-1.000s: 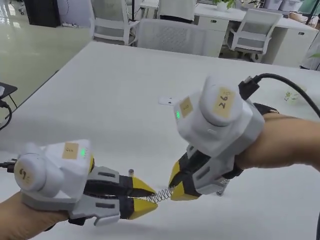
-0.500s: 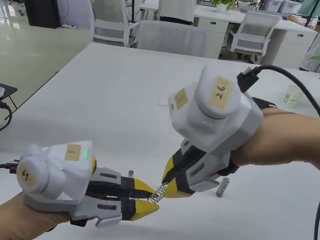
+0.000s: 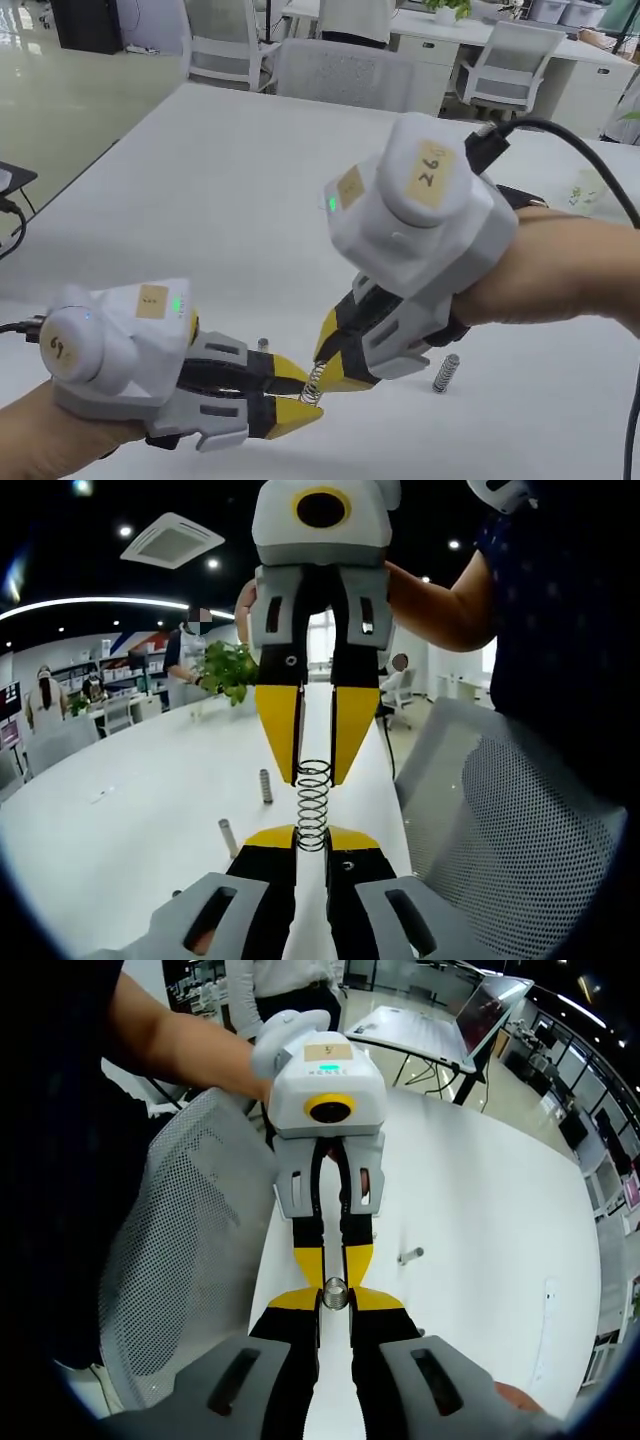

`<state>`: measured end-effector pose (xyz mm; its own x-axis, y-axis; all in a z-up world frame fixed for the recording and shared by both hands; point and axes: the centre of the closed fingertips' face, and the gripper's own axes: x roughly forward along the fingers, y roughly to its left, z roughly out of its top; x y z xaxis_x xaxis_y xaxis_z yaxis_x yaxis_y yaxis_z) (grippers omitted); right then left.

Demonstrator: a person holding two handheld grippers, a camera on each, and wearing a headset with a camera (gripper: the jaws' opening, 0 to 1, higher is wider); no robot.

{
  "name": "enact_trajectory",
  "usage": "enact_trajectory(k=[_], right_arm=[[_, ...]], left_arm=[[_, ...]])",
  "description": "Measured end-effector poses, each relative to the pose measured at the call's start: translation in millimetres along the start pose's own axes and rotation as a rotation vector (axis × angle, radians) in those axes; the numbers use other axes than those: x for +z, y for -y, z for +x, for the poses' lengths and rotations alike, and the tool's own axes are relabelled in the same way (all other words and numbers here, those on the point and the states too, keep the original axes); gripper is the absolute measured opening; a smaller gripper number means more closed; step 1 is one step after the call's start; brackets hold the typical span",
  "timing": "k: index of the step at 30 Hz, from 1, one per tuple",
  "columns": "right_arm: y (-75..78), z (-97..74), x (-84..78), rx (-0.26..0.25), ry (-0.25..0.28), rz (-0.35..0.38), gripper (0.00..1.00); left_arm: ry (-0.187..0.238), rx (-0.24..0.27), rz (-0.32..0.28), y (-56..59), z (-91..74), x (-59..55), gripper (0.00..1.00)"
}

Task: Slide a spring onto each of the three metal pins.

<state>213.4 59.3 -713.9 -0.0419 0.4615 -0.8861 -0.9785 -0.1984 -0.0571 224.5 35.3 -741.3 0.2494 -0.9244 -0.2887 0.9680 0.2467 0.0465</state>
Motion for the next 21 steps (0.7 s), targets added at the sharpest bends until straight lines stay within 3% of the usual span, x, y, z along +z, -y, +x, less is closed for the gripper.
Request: enact_trajectory(k=[21], right_arm=[[-1.0,7.9,-4.3,0.028,-0.010,0.026,0.09]], left_arm=[[0.013,-0.005,0.003,1.1,1.5,2.4,0.02]])
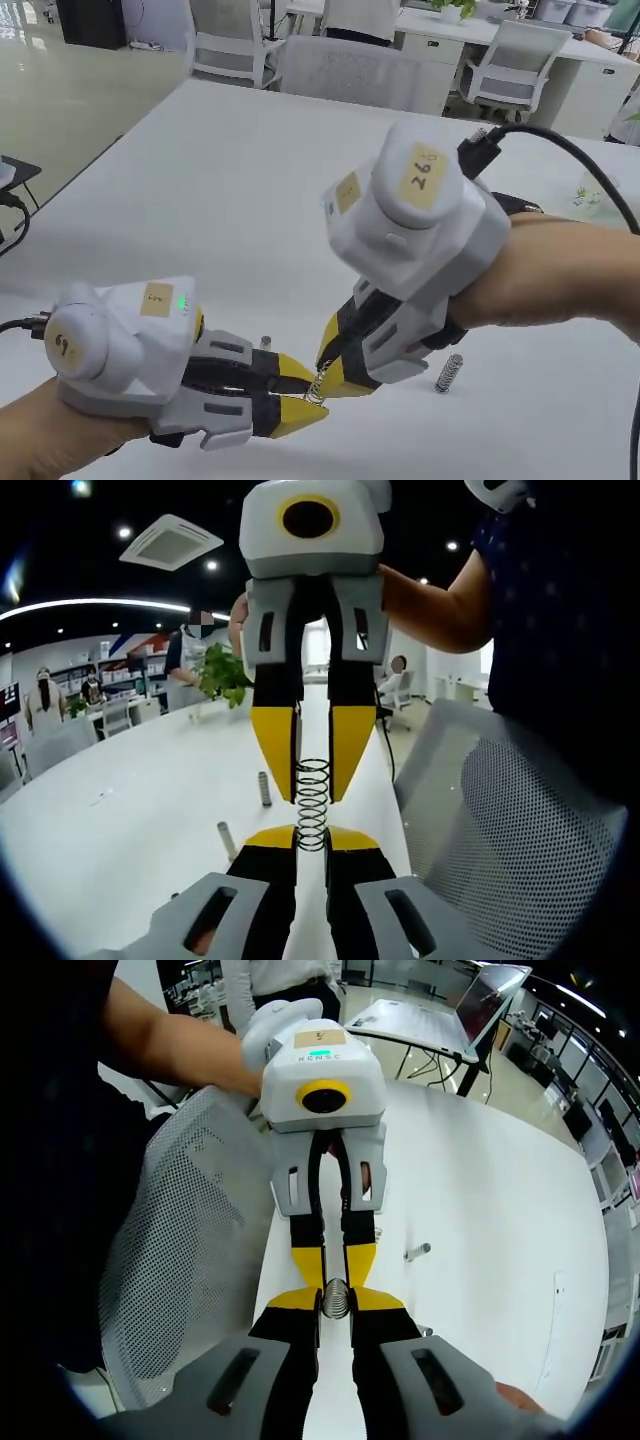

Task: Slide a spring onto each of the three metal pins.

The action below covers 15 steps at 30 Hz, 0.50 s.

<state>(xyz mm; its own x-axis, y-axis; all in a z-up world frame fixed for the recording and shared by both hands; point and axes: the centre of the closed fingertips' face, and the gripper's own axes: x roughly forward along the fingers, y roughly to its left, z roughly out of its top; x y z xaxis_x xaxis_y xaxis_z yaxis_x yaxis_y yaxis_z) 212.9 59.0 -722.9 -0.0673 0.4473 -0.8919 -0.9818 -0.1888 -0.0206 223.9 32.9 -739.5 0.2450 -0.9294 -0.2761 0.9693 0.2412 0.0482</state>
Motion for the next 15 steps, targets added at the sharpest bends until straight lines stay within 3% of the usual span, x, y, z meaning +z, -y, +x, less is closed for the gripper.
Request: enact_trajectory(k=[15], right_arm=[[0.2,4.8,-2.9,0.011,0.003,0.011,0.09]], left_arm=[[0.026,0.002,0.003,0.1,-1.1,7.3,0.02]])
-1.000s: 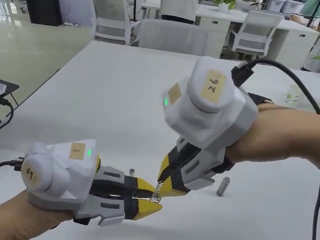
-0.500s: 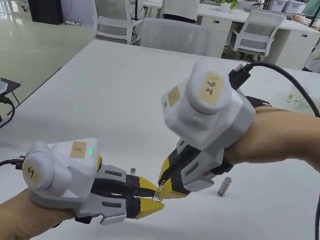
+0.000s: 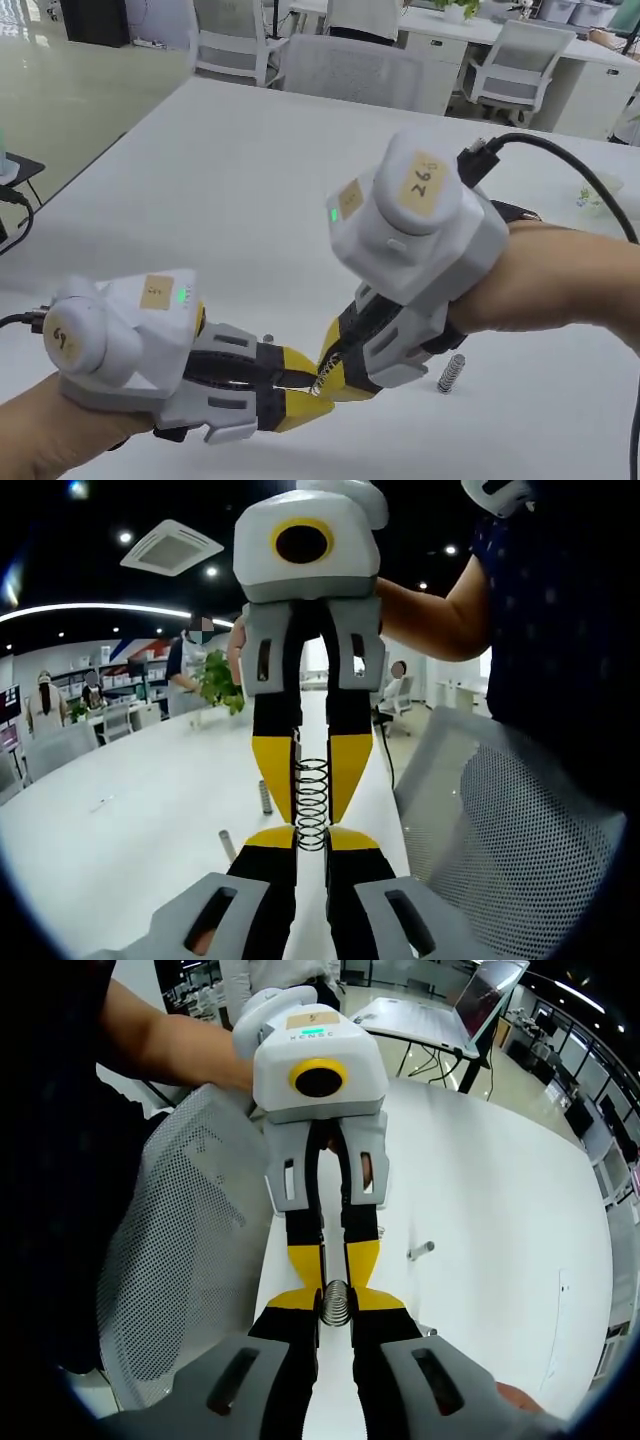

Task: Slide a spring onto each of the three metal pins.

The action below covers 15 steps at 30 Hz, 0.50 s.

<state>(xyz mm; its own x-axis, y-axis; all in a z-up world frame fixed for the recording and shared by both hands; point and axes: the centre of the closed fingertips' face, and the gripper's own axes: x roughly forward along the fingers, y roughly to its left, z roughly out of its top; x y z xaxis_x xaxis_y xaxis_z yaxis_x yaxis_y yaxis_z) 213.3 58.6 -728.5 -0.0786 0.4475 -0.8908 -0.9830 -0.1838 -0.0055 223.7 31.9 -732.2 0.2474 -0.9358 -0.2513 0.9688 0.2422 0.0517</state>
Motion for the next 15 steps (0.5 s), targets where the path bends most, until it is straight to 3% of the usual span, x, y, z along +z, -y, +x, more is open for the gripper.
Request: enact_trajectory(k=[15], right_arm=[[2.3,0.3,0.5,-0.011,-0.009,-0.024,0.08]], left_arm=[[0.001,0.009,-0.024,-2.3,-0.4,0.0,0.03]])
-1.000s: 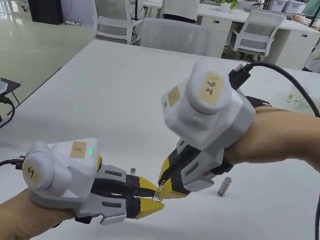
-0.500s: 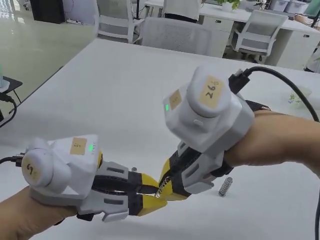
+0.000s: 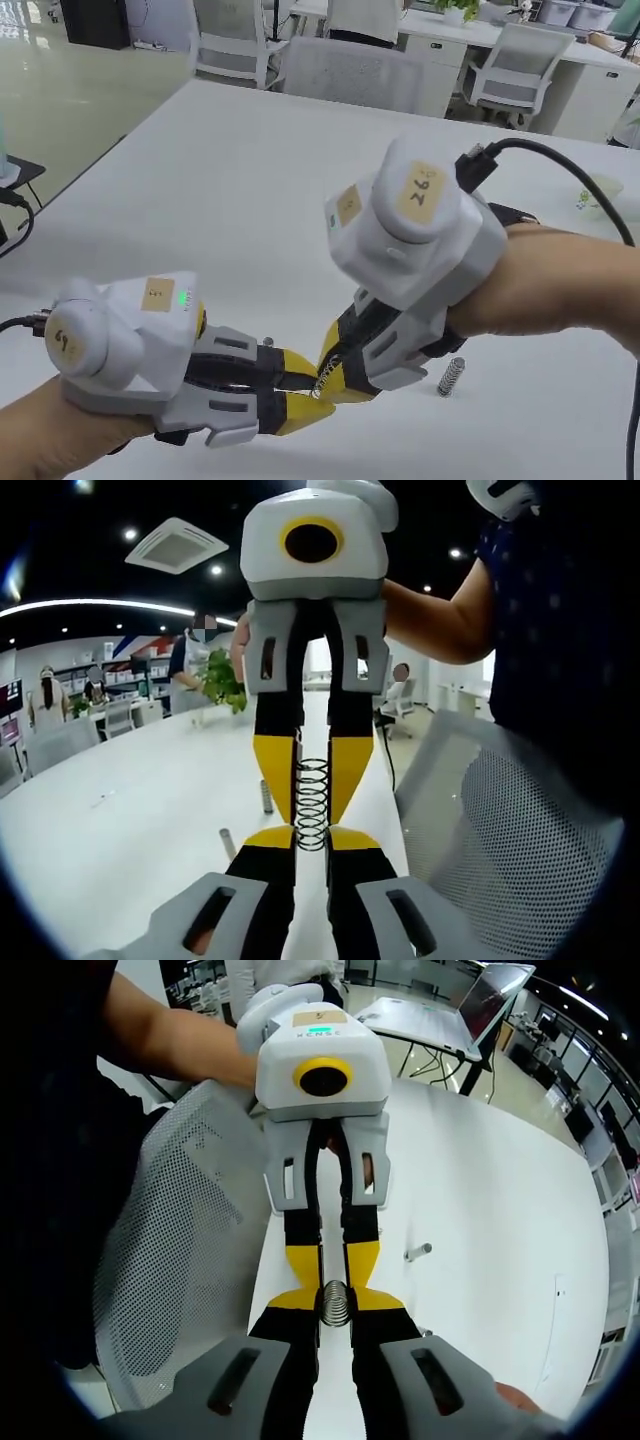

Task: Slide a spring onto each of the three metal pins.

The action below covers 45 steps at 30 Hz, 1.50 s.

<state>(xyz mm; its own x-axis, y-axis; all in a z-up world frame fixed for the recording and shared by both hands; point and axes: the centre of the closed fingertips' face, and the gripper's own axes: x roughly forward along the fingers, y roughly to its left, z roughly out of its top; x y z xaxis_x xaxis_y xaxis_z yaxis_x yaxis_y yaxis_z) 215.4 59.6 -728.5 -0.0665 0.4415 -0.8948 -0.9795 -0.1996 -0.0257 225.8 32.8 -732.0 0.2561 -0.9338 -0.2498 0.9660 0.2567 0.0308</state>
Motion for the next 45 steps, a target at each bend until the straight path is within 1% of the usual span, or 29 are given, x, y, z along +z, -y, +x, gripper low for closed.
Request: enact_trajectory(k=[3,5,11,20,25,35,42,45], right_arm=[[1.7,0.3,-0.9,-0.007,-0.007,-0.003,0.08],[1.9,0.6,-1.7,-0.007,-0.011,-0.004,0.08],[3.2,-1.4,-2.7,-0.011,-0.011,0.003,0.08],[8.7,-7.0,-7.9,-0.026,-0.010,0.021,0.09],[13.7,-10.1,-12.2,-0.042,-0.015,0.031,0.09],[21.7,-16.1,-19.1,-0.058,-0.023,0.050,0.09],[28.2,-19.7,-24.2,-0.073,-0.026,0.067,0.09],[31.7,-21.4,-27.4,-0.082,-0.030,0.074,0.09]], left_arm=[[0.002,-0.002,-0.010,0.8,-0.3,0.5,0.07],[-0.008,0.000,-0.016,0.6,-0.1,-1.2,0.11],[-0.027,-0.001,-0.027,1.8,-1.2,-6.3,0.17],[-0.035,0.022,-0.057,-3.3,-9.9,-12.5,0.25],[-0.038,0.046,-0.086,-6.0,-17.5,-18.8,0.30],[-0.033,0.104,-0.129,-12.3,-32.0,-25.6,0.38],[-0.041,0.148,-0.155,-19.9,-41.3,-33.6,0.45],[-0.044,0.173,-0.169,-24.7,-45.3,-37.4,0.49]])
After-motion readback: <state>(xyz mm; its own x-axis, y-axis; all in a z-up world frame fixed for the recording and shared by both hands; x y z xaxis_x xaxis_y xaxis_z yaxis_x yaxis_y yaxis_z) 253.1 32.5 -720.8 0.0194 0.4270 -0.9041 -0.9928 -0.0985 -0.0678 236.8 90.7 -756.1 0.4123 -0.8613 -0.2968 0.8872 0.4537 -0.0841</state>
